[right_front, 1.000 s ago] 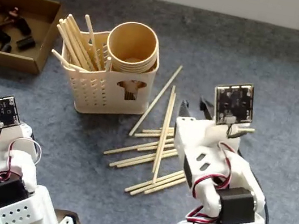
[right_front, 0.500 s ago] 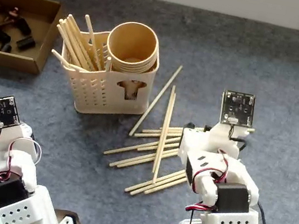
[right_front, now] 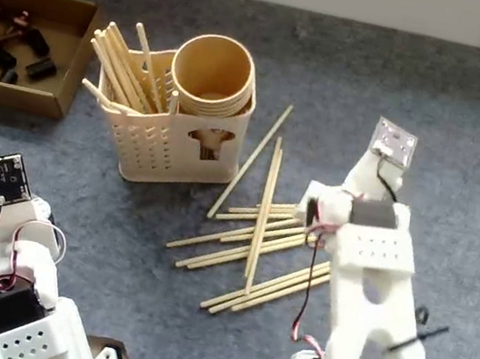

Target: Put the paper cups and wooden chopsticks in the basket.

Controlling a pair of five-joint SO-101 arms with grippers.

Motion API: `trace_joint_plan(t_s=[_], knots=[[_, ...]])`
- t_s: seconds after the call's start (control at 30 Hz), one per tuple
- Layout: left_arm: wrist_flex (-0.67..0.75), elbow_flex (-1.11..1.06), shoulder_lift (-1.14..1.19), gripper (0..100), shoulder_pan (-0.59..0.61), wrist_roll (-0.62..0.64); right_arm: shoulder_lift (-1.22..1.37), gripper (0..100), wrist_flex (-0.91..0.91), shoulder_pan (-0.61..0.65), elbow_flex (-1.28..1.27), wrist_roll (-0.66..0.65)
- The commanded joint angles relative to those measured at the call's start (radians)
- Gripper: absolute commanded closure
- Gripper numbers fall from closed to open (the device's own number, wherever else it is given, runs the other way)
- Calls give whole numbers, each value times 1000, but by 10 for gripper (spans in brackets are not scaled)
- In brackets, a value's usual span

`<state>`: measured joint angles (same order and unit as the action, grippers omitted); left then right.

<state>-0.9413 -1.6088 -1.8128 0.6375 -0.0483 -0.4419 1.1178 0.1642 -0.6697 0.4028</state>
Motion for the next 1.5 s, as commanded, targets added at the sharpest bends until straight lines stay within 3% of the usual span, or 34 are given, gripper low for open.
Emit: trace_joint_plan(t_s=[0.0, 0.3, 0.7, 0.93, 1.47], knots=[[23, 27, -10, 986, -28, -2, 151, 867, 5, -13, 99, 61], [23, 25, -10, 986, -36, -2, 394, 868, 5, -13, 249, 176], [23, 25, -10, 986, -36, -2, 585, 868, -1, -13, 361, 230], [23, 25, -10, 986, -36, -2, 631, 952, -2, -16, 398, 241], [23, 25, -10, 986, -36, -2, 645, 954, 33, -47, 400, 235]])
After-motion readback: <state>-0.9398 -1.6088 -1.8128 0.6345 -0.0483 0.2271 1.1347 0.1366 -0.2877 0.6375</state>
